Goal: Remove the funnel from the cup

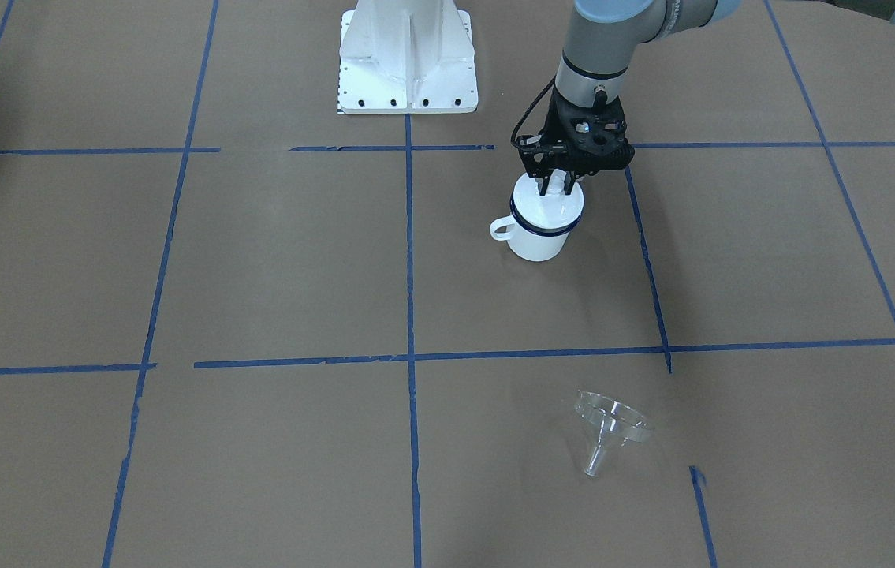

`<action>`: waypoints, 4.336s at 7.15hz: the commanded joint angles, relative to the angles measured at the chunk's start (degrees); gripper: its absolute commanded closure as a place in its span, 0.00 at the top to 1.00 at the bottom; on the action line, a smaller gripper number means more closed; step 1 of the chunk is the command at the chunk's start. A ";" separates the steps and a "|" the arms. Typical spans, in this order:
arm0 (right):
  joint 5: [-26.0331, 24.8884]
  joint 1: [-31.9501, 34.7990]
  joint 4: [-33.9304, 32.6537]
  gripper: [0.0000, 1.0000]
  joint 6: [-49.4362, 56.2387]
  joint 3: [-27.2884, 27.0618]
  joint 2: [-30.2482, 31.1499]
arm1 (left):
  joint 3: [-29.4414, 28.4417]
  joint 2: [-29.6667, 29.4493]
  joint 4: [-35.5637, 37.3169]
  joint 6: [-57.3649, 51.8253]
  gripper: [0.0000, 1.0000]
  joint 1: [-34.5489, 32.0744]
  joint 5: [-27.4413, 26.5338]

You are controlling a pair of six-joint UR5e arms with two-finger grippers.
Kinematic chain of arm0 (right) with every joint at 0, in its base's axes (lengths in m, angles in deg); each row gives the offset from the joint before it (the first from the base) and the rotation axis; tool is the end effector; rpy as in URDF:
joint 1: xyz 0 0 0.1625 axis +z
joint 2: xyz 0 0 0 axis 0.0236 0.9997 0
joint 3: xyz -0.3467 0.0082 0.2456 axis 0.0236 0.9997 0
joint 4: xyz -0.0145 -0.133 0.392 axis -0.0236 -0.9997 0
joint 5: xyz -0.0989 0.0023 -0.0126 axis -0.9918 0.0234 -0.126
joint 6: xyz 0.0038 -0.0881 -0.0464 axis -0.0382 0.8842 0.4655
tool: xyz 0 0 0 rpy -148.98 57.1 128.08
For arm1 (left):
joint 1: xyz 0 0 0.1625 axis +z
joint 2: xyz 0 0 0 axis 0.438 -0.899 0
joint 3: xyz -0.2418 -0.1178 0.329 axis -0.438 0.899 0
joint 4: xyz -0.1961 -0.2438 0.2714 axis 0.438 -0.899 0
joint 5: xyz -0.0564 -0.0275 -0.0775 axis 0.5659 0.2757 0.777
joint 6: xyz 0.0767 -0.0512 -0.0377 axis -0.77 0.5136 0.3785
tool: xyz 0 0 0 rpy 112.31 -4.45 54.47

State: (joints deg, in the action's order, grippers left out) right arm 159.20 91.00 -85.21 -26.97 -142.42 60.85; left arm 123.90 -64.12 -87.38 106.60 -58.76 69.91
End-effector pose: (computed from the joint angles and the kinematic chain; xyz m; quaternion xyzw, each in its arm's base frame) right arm 0.0649 -0.4485 0.6998 0.0273 -0.3520 -0.0110 0.9356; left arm 0.4134 -0.3905 0.2382 0.0483 0.3948 -0.0378 0.9167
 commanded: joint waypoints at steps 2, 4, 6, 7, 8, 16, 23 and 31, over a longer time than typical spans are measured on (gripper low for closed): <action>0.00 0.00 0.00 1.00 0.00 0.00 0.00 | -0.41 0.15 -0.01 0.12 0.00 0.00 -0.09; 0.00 0.00 0.00 1.00 0.00 0.00 0.00 | -0.50 0.15 -0.01 0.03 0.00 0.00 -0.09; 0.00 0.00 0.00 1.00 0.00 -0.09 0.00 | -0.85 -0.02 -0.10 0.03 0.00 0.08 -0.09; 0.00 0.00 0.00 1.00 0.00 0.00 0.00 | -0.94 -0.02 -0.19 0.03 0.00 0.17 -0.09; 0.00 0.00 0.00 1.00 0.00 0.00 0.00 | -0.94 -0.02 -0.19 -0.06 0.12 0.17 -0.09; 0.00 0.00 0.00 1.00 0.00 0.00 0.00 | 1.42 0.67 -0.28 -3.20 0.99 -0.79 0.00; 0.00 0.00 0.00 1.00 0.00 0.00 0.00 | -5.19 22.27 -0.54 -65.03 1.00 -45.80 26.22; 0.00 0.00 0.00 1.00 0.00 0.00 0.00 | -18.50 29.43 -2.92 -72.49 1.00 -58.54 27.95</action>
State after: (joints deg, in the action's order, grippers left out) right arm 159.21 91.00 -85.21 -26.97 -142.42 60.85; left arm 106.75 -33.66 -90.54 33.62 -117.19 98.16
